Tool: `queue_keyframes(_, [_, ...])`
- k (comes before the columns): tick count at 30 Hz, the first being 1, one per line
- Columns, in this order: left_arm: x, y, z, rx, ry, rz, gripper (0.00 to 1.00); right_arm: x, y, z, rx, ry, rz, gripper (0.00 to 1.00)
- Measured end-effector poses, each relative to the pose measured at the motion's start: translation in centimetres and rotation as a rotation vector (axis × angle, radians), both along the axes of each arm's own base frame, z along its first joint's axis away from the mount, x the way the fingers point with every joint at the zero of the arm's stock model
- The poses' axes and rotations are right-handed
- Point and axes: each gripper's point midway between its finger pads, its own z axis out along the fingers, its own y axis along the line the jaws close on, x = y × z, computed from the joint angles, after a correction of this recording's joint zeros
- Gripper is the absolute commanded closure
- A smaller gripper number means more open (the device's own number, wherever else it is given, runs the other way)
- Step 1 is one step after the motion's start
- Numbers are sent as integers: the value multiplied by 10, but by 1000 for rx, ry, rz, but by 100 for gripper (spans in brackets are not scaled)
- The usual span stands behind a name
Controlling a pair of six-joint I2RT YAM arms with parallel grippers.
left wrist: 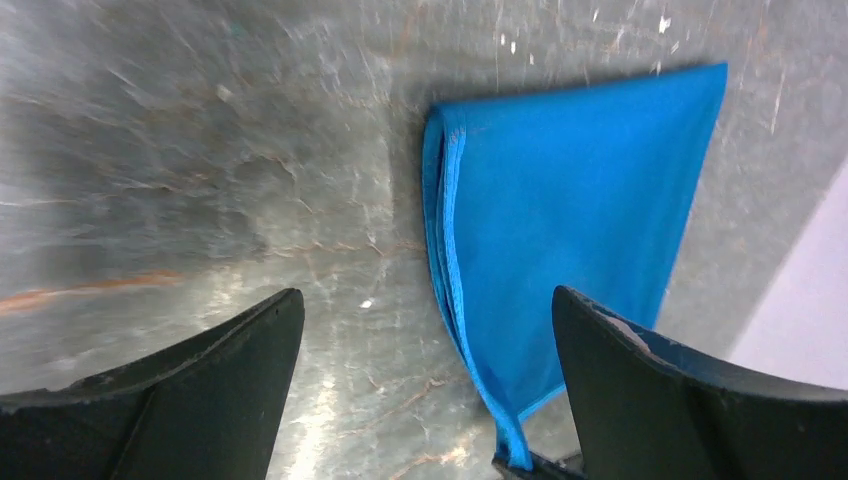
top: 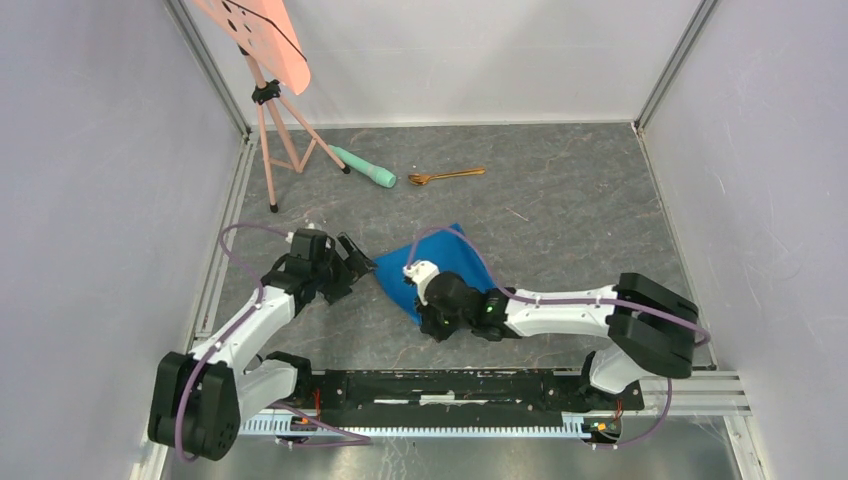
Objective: Fold the napkin into a case and place the utensils inside
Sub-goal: Pick up the upper triangle-folded napkin from the center of the board, then fold the upper triangle-folded napkin at the center of the board.
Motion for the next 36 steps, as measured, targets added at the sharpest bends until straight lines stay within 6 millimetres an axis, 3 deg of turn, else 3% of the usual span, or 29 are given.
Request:
queue_keyframes(4, [-5, -23, -21, -140, 54, -23, 2, 6, -2, 12, 148, 44, -23, 100])
queue_keyframes(14, [17, -52, -34, -314, 66, -27, 28, 8, -11, 29, 346, 92, -42, 100])
queue_keyframes(23, [33, -51, -41, -293, 48, -4, 49, 9, -13, 35, 406, 101, -42, 100])
queue_keyframes(28, [37, -46, -47, -245, 48, -3, 86, 7, -16, 34, 422, 107, -34, 100])
queue_keyframes(31, [39, -44, -48, -210, 50, -12, 97, 3, -16, 33, 432, 119, -18, 100])
queue_keyframes(36, [42, -48, -31, -75, 71, -2, 98, -8, -16, 28, 473, 196, 22, 100])
